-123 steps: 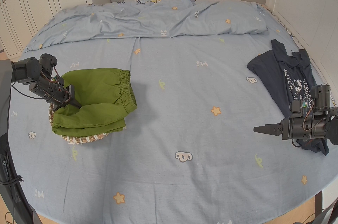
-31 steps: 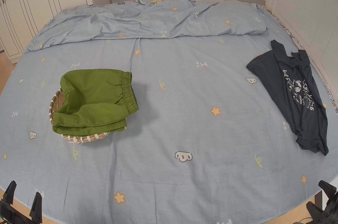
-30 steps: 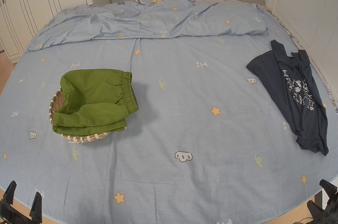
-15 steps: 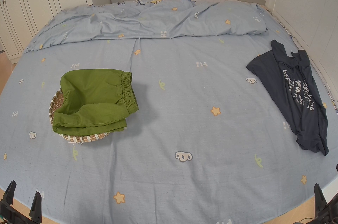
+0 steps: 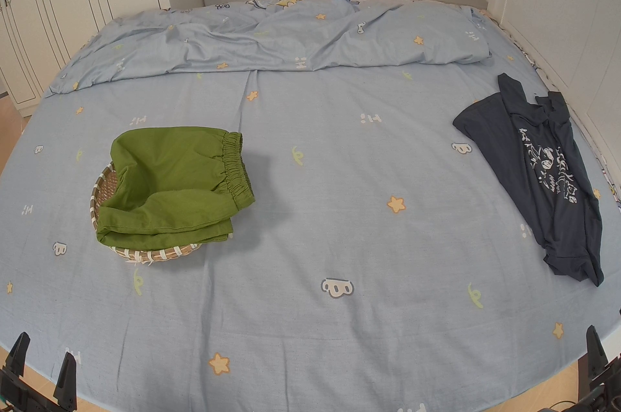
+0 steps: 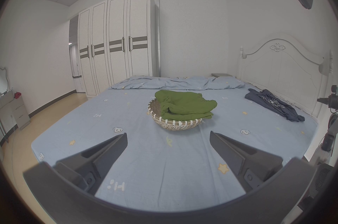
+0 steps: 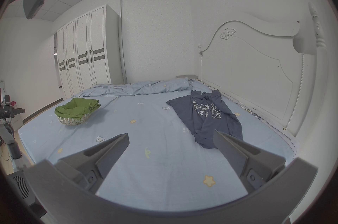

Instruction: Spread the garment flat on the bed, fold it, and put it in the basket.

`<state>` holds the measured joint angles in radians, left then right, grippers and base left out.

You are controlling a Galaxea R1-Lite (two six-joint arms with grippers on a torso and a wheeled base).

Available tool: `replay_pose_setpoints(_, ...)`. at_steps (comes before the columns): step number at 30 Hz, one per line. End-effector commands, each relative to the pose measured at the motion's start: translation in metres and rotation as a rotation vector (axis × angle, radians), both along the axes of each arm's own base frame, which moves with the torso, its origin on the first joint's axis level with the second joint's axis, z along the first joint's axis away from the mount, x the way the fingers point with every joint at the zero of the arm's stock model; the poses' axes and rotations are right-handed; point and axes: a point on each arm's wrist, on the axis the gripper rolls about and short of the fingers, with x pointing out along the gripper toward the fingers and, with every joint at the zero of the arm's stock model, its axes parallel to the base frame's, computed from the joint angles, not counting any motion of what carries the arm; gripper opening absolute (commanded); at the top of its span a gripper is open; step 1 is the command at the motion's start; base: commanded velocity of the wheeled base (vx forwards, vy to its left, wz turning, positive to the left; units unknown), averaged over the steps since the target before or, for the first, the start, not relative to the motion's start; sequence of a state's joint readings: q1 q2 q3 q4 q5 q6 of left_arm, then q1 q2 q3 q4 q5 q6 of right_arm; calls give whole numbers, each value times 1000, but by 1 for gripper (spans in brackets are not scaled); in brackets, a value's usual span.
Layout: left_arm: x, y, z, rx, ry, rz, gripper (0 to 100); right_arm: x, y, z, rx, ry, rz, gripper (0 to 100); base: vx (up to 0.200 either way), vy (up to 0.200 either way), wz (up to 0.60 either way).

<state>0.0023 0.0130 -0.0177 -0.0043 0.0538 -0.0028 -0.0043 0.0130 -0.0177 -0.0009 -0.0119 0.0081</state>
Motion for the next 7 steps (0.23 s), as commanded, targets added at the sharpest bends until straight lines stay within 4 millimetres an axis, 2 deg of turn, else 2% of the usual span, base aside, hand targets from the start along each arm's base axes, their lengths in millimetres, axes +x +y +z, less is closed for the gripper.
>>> replay_pose_setpoints(1,0,0,-5,1,6,1,100,0,0,-5,0,4,1,100,0,0,0)
replay_pose_setpoints(7,0,0,-5,0,6,1,100,0,0,-5,1,6,-1,100,0,0,0)
